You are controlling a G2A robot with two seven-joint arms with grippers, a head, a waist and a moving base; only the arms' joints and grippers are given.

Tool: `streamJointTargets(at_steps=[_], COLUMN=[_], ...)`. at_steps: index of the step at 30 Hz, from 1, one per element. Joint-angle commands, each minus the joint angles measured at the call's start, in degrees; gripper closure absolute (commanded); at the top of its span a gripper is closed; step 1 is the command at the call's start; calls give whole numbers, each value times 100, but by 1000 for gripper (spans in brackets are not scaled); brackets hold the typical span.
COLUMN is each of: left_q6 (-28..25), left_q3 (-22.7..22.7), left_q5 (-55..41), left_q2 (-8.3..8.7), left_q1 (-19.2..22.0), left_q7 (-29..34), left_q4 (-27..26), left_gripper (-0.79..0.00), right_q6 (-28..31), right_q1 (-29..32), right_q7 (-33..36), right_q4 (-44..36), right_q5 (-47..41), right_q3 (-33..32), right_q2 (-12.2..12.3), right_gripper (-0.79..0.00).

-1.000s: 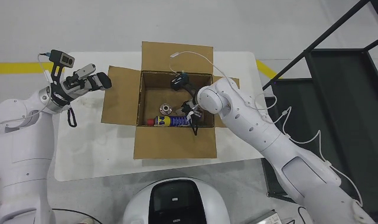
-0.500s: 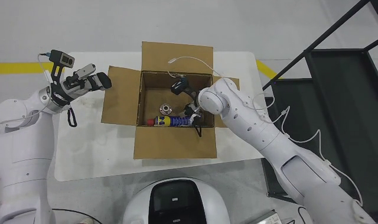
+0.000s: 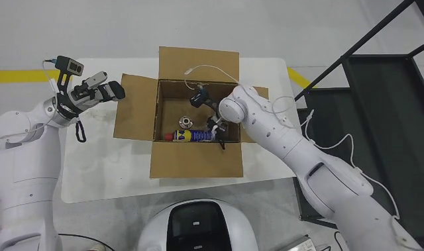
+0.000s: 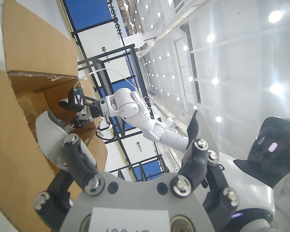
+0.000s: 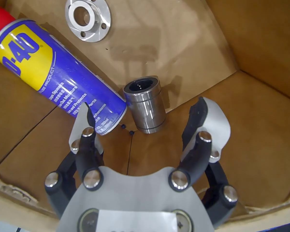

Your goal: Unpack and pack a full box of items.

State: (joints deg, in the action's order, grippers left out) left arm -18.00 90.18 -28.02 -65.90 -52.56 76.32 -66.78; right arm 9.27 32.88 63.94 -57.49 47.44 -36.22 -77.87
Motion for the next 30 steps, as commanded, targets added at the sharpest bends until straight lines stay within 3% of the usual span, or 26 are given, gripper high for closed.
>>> streamJointTargets(at_steps=[1,7,9,21,26,28,30], left_q6=[0,0,0,0,0,0,0], left_q3=[0,0,0,0,0,0,0], left_q5=[0,0,0,0,0,0,0], left_q2=[0,0,0,0,0,0,0], left_q1=[0,0,0,0,0,0,0], left_q7=[0,0,0,0,0,0,0], left_q4=[0,0,0,0,0,0,0], left_gripper=[-785,-785,-785,-785,-785,-785,-785], right_q6=[18,81,129,333,390,422,428], right_q1=[-68,-248,-296,-570,-659,-686,-719], right_q7=[-26,-67,-108,-227,-277,-284,-273], right_q4=[186,707,876,1795,2150,2284,2419], right_q5=[-14,-31,-55,-94,-110,-122,-126], right_q3=[64,262,315,599,671,698,723], right_q2=[-61,-254,-318,-704,-849,-908,-966], right_gripper=[-751,-683,-619,-566,-477,-391,-376])
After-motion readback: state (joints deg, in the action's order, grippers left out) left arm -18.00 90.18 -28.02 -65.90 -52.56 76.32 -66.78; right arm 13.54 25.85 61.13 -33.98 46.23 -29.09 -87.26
